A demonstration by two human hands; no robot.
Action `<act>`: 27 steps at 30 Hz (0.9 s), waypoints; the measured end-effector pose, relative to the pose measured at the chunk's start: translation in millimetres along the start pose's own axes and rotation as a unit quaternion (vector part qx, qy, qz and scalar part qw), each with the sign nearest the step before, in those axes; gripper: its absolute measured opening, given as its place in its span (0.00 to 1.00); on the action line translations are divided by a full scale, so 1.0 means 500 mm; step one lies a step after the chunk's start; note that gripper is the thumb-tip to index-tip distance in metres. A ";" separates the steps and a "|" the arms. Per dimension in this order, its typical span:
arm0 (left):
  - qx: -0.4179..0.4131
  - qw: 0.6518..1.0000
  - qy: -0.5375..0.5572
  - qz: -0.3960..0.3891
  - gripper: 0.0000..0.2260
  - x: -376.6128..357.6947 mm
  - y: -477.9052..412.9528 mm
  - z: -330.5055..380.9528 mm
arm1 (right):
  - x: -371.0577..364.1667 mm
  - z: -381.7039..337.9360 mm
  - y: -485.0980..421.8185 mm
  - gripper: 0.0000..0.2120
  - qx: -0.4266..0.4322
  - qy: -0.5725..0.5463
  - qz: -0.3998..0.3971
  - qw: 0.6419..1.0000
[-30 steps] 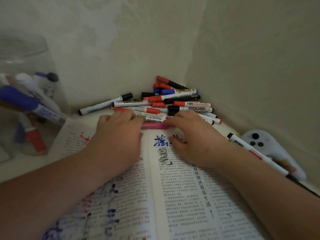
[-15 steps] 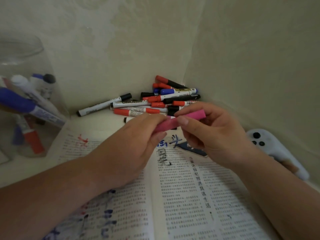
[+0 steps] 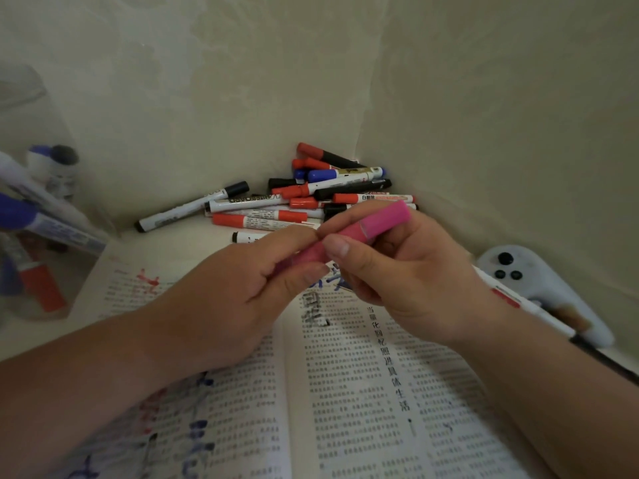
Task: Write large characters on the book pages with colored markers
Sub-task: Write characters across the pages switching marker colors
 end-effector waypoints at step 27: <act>0.190 0.981 0.015 -0.022 0.15 0.006 -0.005 -0.041 | 0.069 0.046 -0.009 0.04 -0.163 0.140 -0.073 0.974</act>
Point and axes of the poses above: each hand's wrist, its own y-axis away from the middle knuckle, its own x-axis out of the back of the hand, z = x × y, the point moved 2 cm from there along -y, towards the middle knuckle, and after that the axes turned 13 degrees about y, right-handed, at the moved point
